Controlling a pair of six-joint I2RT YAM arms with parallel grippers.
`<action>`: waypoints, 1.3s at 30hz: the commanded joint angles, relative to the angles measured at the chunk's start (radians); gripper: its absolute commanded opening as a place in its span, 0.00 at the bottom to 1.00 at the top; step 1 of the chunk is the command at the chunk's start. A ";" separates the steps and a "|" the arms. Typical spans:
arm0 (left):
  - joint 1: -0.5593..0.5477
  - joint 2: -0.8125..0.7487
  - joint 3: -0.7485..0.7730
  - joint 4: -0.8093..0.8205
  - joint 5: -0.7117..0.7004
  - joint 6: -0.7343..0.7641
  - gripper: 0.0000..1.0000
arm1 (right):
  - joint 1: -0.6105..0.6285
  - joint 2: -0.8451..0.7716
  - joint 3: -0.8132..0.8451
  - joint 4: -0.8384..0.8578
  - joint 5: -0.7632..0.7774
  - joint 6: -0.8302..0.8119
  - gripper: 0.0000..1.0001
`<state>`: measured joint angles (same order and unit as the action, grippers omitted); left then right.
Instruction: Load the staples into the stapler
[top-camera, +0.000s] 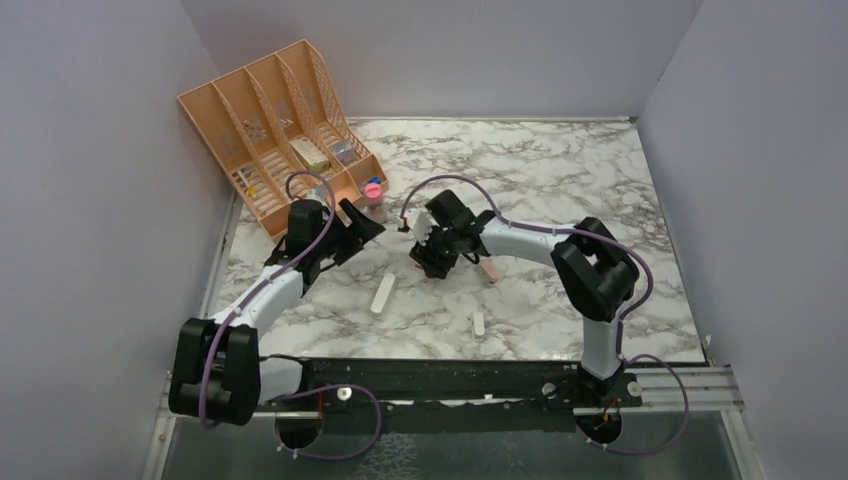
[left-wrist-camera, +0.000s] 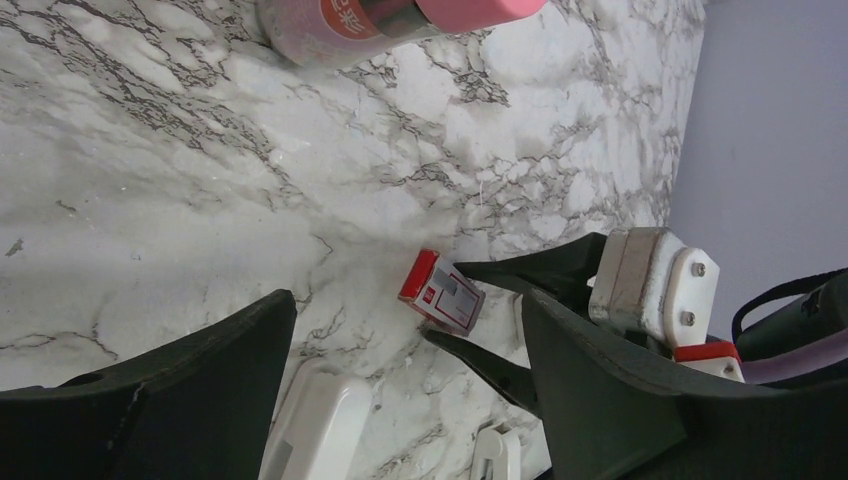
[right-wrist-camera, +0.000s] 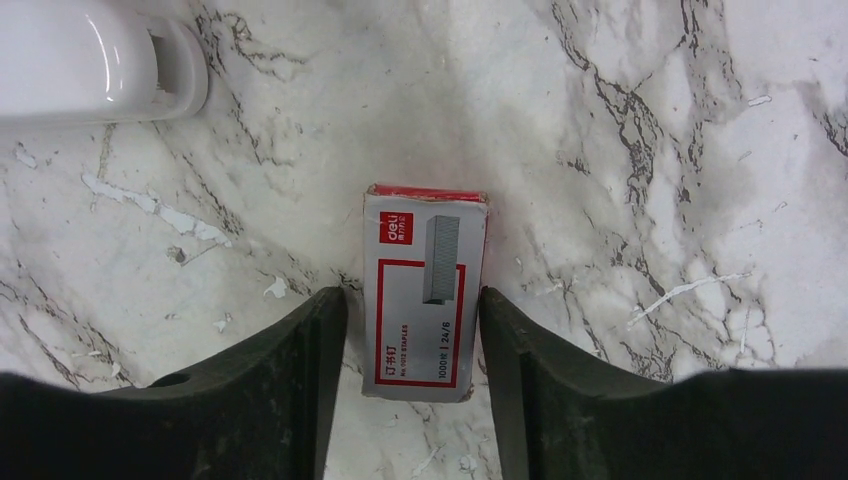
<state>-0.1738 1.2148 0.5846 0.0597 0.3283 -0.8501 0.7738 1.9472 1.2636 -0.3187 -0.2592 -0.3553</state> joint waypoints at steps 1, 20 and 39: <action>0.002 0.051 -0.007 0.069 0.048 -0.012 0.84 | -0.002 0.024 -0.034 0.030 0.036 0.012 0.59; 0.010 0.194 0.018 0.195 0.190 -0.014 0.85 | -0.061 -0.093 -0.106 0.063 -0.153 0.022 0.77; -0.021 0.404 0.084 0.295 0.326 -0.008 0.53 | -0.061 -0.031 -0.152 0.196 -0.160 -0.122 0.38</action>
<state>-0.1745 1.5887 0.6483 0.2962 0.5842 -0.8749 0.7078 1.8805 1.1255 -0.1719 -0.3946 -0.4423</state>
